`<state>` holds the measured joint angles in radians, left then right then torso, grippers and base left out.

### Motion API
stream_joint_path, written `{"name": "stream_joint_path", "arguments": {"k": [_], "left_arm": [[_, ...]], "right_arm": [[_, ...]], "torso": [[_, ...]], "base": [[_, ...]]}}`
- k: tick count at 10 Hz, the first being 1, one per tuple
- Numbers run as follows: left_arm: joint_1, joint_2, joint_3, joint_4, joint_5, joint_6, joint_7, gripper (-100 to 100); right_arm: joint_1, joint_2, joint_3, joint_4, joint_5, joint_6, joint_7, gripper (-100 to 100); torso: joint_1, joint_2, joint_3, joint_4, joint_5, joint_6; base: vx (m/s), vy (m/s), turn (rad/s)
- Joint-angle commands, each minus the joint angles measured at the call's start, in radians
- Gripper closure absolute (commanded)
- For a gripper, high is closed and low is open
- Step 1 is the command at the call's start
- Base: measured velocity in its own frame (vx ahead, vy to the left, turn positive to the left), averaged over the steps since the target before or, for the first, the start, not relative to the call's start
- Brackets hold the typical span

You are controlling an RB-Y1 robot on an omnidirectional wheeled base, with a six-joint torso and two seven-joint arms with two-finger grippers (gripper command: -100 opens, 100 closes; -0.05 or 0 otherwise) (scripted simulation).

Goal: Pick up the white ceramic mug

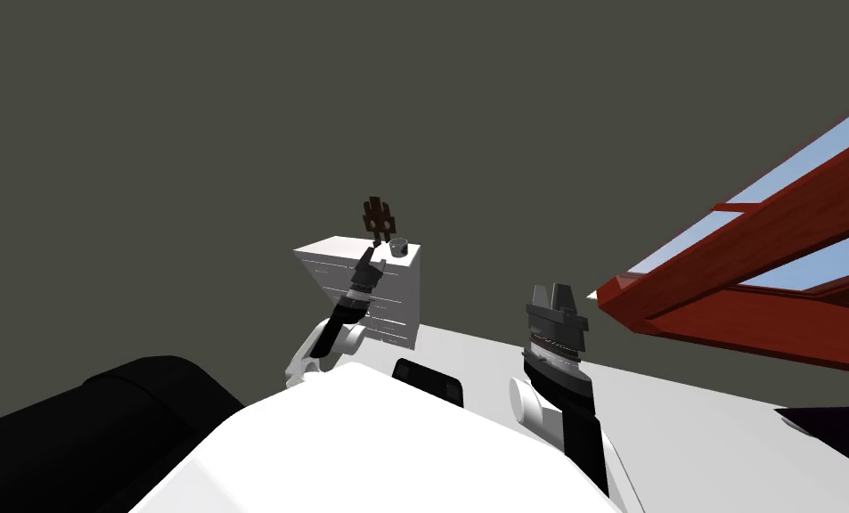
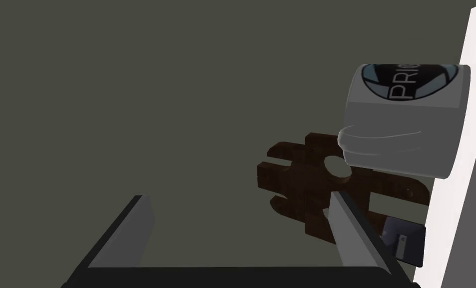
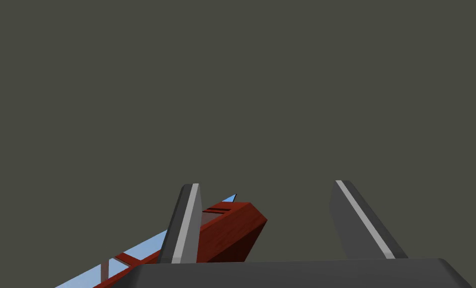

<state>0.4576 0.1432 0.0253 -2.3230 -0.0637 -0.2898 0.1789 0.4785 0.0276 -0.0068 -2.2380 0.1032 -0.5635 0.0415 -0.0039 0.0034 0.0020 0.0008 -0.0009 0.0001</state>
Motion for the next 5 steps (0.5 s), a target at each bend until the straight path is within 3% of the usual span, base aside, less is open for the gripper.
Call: {"name": "stream_joint_path", "arguments": {"k": [1,5], "left_arm": [[-0.017,0.035,0.014,-0.016,0.011,0.050,0.009,-100],[-0.039,0.077,0.034,-0.038,0.025,0.133,0.021,-100]], "right_arm": [[0.000,0.000,0.000,0.000,0.000,0.000,0.000,0],[0.000,0.000,0.000,0.000,0.000,0.000,0.000,0]], "torso": [[0.000,0.000,0.000,0.000,0.000,0.000],[0.001,-0.001,-0.001,0.000,0.000,0.000]], "base": [[-0.053,-0.058,-0.041],[-0.029,-0.040,-0.027]]}}
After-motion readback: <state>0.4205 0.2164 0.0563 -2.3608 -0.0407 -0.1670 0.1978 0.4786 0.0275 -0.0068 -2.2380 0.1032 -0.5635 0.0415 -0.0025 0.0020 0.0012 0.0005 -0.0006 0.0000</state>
